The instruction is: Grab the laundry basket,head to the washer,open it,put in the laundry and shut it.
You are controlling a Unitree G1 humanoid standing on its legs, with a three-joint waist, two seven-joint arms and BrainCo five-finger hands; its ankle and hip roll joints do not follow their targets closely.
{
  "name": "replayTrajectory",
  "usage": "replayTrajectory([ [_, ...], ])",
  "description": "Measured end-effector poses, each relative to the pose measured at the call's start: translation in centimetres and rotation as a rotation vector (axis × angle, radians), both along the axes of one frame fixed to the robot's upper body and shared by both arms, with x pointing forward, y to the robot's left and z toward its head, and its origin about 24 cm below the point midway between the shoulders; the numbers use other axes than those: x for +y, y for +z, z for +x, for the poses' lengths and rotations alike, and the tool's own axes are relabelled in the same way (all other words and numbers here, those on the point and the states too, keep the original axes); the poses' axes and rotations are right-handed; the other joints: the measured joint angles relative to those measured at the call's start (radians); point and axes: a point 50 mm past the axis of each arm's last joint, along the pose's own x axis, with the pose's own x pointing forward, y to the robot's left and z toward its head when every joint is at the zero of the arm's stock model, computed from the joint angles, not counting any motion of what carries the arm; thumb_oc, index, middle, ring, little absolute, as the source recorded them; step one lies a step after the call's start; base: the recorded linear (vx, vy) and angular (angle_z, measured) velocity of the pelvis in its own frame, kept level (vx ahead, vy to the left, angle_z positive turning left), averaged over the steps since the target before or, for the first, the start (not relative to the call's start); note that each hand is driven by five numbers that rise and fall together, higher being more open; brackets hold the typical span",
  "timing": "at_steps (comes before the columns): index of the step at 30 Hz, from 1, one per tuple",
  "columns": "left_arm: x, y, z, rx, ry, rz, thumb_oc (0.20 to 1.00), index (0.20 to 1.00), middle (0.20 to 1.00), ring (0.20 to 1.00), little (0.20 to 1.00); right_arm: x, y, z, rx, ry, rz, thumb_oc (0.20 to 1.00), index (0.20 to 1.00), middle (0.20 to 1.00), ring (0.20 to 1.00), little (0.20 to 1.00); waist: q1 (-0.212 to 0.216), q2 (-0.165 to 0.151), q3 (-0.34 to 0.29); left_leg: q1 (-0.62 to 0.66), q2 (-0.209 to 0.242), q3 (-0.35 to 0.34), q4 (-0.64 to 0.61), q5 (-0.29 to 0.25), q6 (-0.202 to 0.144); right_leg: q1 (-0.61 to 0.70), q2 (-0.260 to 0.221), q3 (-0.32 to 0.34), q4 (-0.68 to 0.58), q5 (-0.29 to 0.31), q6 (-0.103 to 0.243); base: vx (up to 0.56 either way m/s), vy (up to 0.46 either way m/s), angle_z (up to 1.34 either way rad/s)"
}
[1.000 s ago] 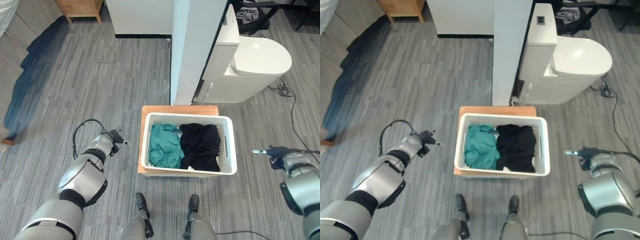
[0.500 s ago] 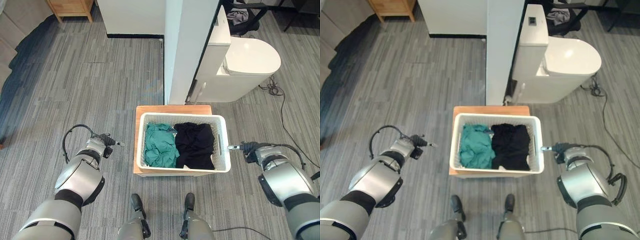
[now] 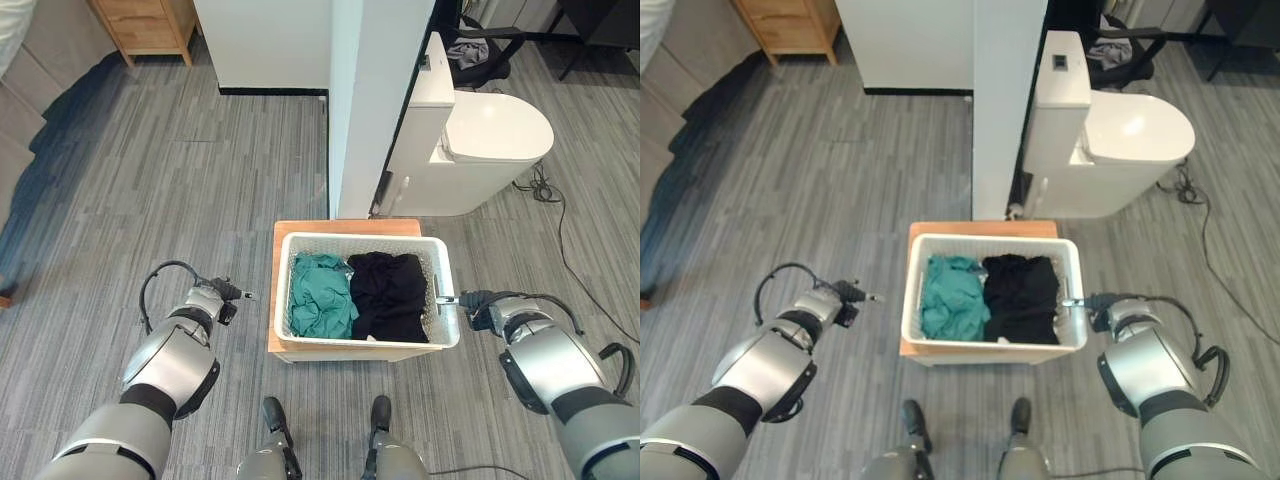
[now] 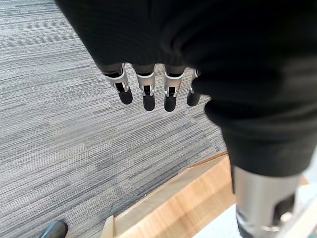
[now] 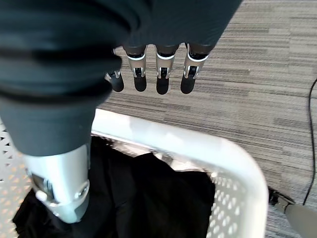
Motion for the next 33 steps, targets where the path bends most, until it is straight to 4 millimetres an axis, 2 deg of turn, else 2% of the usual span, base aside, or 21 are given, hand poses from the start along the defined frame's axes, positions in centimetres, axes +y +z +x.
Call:
replayTrajectory([
  [3,-0.8,-1.0,-0.5,0.017,-0.005,-0.004,1.000,1.000,1.000,1.000,1.000,0.4,-0.4,-0.1,0.010,0.007,0.005,1.000,1.000,1.000,1.000,1.000,0.000,0.016,-0.010,-0.001,0.000,0.000,0.001,0.000,0.000,-0.001,0.000,0.000,0.000,0.000,0.000,-0.01,-0.002,0.00],
  [6,-2.2,-1.3,-0.5,0.019,-0.031,-0.019,1.000,1.000,1.000,1.000,1.000,1.7,-1.0,0.0,0.012,0.019,0.035,1.000,1.000,1.000,1.000,1.000,0.000,0.030,-0.018,-0.007,0.004,0.001,0.001,-0.001,0.000,-0.009,-0.001,0.001,0.000,0.000,0.000,0.00,-0.003,-0.01],
  [9,-2.6,-1.5,-0.5,0.019,-0.035,-0.017,1.000,1.000,1.000,1.000,1.000,2.0,-1.1,0.1,0.012,0.022,0.025,1.000,1.000,1.000,1.000,1.000,-0.001,0.036,-0.025,-0.023,0.004,0.012,0.001,0.000,0.000,-0.032,0.000,0.009,0.002,0.005,-0.003,0.00,-0.011,-0.10],
  [13,-3.6,-0.5,0.4,-0.013,-0.082,0.008,1.000,1.000,1.000,1.000,1.000,2.5,-1.2,0.2,0.023,0.047,0.012,1.000,1.000,1.000,1.000,1.000,-0.006,0.037,-0.024,-0.031,0.003,0.018,0.003,0.000,0.000,-0.047,0.002,0.020,0.004,0.005,-0.004,-0.01,-0.003,-0.06],
  [20,-3.7,0.7,1.2,-0.059,-0.082,0.026,1.000,1.000,1.000,1.000,1.000,3.1,-1.1,0.5,0.018,0.070,0.004,1.000,1.000,1.000,1.000,1.000,-0.012,0.041,-0.021,-0.053,0.004,0.027,0.004,0.000,0.000,-0.077,0.003,0.031,0.007,0.006,-0.004,0.00,-0.002,-0.05],
  [25,-3.5,0.9,1.3,-0.063,-0.089,0.052,1.000,1.000,1.000,1.000,1.000,4.0,0.1,1.7,-0.017,0.114,-0.017,1.000,1.000,1.000,1.000,1.000,-0.031,0.049,-0.005,-0.054,0.004,0.048,-0.002,0.000,0.000,-0.095,0.005,0.055,0.007,0.010,-0.005,0.00,-0.004,-0.11],
  [33,-3.5,1.5,1.7,-0.088,-0.058,0.007,1.000,1.000,1.000,1.000,1.000,4.3,0.2,1.9,-0.019,0.130,-0.014,1.000,1.000,1.000,1.000,1.000,-0.033,0.033,0.036,-0.072,0.015,0.061,-0.002,0.001,-0.002,-0.123,0.019,0.068,0.007,0.016,-0.012,0.01,-0.009,-0.06],
])
